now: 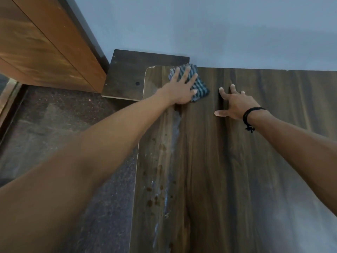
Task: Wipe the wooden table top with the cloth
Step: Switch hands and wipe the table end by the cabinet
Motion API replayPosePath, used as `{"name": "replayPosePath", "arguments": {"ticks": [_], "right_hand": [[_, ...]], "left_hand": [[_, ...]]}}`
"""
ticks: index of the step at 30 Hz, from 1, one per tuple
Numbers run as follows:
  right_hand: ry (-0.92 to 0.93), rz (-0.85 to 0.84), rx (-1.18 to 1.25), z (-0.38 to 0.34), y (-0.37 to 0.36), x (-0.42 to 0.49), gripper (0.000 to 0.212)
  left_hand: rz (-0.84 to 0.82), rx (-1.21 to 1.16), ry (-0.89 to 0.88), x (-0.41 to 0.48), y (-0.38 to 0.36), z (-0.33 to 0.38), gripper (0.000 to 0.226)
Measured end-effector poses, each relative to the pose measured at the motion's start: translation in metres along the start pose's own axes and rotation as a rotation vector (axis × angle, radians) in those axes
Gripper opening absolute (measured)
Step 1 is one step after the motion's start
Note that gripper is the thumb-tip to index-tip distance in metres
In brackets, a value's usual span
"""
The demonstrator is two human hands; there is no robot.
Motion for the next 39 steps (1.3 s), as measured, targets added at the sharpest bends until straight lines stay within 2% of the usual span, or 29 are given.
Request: {"name": "replayPosePath", "arguments": {"ticks": [2, 4, 6, 10, 12, 16, 18, 21, 23, 26, 33, 39], "right_hand": [[-0.012, -0.006, 0.003, 0.0, 0.002, -0.001, 0.098], [-0.024, -0.011, 0.01, -0.004, 0.004, -0.003, 0.098], [-0.035, -0.006, 0.01, -0.006, 0.005, -0.004, 0.098], [-0.04, 0.008, -0.008, -0.008, 0.003, -0.009, 0.096], [-0.042, 0.0, -0.029, -0.011, 0.002, -0.011, 0.095], [-0.065, -0.098, -0.006, -0.025, -0.009, -0.016, 0.12], [-0.078, -0.095, 0.027, -0.028, -0.013, -0.018, 0.124], [-0.086, -0.06, 0.056, -0.028, -0.016, -0.019, 0.123], [-0.095, -0.049, 0.061, -0.027, -0.016, -0.019, 0.122], [-0.098, -0.045, 0.055, -0.029, -0.014, -0.016, 0.122], [-0.095, -0.01, 0.084, -0.026, -0.017, -0.019, 0.121], [-0.09, -0.01, 0.079, -0.025, -0.014, -0.018, 0.121]], "left_hand": [[-0.014, -0.031, 0.028, -0.009, -0.011, -0.013, 0.061], [-0.016, -0.175, 0.215, -0.004, 0.004, -0.046, 0.066], [0.01, -0.204, 0.325, 0.003, 0.017, -0.062, 0.068], [0.068, -0.165, 0.225, -0.036, -0.018, -0.038, 0.064], [0.079, -0.281, 0.299, -0.048, -0.028, -0.05, 0.065], [0.034, -0.282, 0.368, -0.021, -0.006, -0.065, 0.067], [0.033, -0.278, 0.364, -0.038, -0.017, -0.054, 0.068], [0.096, -0.338, 0.35, -0.076, -0.042, -0.04, 0.066], [0.075, -0.285, 0.352, -0.057, -0.024, -0.052, 0.065], [0.051, -0.344, 0.425, -0.018, 0.012, -0.085, 0.068], [0.037, -0.334, 0.39, -0.057, -0.031, -0.076, 0.068], [0.0, -0.306, 0.379, -0.015, 0.01, -0.096, 0.068]]}}
Point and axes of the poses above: each hand's wrist, its own x-axis towards the middle knuckle, its own y-axis out of the back of the hand, z = x × y, the point moved 10 cm from there along x, towards the middle knuckle, and after that the axes turned 5 degrees about y, right-handed, at the moved point
